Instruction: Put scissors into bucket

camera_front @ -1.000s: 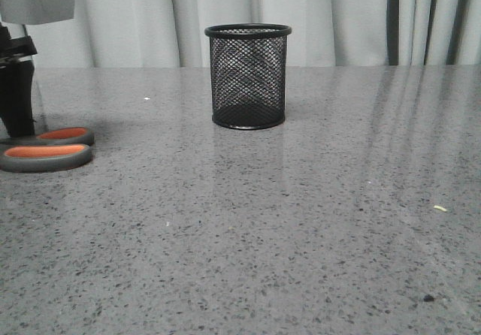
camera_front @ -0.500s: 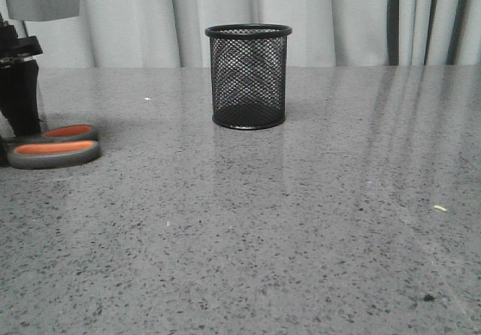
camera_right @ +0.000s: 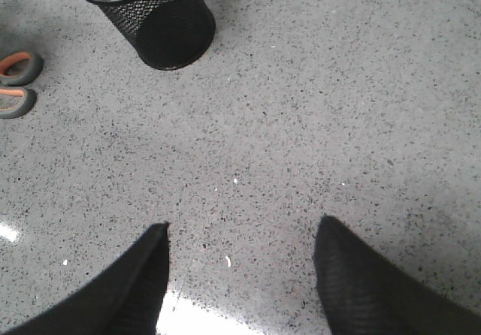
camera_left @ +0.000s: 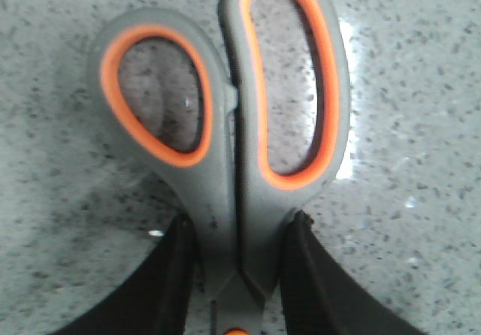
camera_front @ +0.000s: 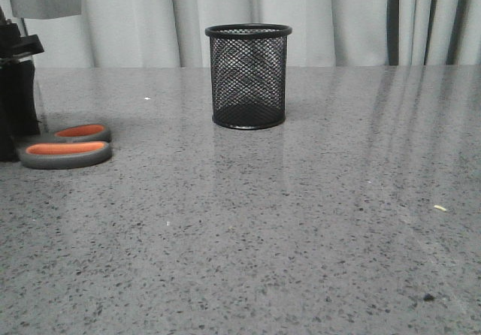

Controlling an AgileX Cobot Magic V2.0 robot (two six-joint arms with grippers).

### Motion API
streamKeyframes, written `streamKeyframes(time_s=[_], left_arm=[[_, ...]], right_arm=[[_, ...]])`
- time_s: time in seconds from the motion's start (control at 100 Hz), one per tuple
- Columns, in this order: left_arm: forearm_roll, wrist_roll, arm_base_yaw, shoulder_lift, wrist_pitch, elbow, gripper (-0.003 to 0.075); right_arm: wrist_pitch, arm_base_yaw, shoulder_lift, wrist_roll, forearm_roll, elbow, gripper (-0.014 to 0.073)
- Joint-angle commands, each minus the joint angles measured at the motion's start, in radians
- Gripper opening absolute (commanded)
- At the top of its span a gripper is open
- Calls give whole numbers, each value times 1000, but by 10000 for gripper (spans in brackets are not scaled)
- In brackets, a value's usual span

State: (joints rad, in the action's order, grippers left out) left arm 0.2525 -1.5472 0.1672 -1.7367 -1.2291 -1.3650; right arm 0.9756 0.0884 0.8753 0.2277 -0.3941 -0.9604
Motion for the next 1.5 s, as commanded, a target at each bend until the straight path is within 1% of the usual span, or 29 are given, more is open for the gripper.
streamKeyframes(time_s=[0.0,0.16,0.28,0.32,0.37,0.46,0.56,0.63,0.7,0.77,0.91,1.079,1.239,1.309,1.489], left_arm=[[30,40,6,80,-50,-64,-19],[55,89,6,149,-50,-148,-19],[87,136,6,204,-48,-222,-19],[109,152,6,225,-48,-242,-19],[139,154,11,251,-48,-267,-19],[187,154,35,299,-48,-308,-19],[204,165,97,343,-48,-352,-19],[204,173,149,367,-48,-375,-19],[204,176,204,381,-48,-397,-19],[204,190,257,388,-48,-418,-19],[204,227,342,388,-30,-443,-19],[196,228,408,386,-3,-443,-19],[194,229,418,386,17,-443,-19],[193,229,418,386,17,-443,-19],[193,229,418,386,34,-443,-19]], right_arm=[[-62,2,-2,15,-15,-36,384],[-80,2,-2,15,-25,-36,384],[-105,2,-2,16,-87,-36,384],[-115,2,-2,39,-122,-36,384],[-122,2,-2,86,-195,-36,384],[-129,2,-2,194,-383,-40,384],[-142,2,-2,313,-615,-45,384],[-142,2,-2,409,-753,-45,384],[-135,2,0,466,-857,-45,384],[-135,2,0,494,-924,-47,384],[-123,2,9,496,-946,-66,384],[-36,2,76,496,-965,-136,384],[39,4,145,496,-994,-202,384],[47,11,172,496,-996,-220,384],[47,75,244,496,-998,-267,384]])
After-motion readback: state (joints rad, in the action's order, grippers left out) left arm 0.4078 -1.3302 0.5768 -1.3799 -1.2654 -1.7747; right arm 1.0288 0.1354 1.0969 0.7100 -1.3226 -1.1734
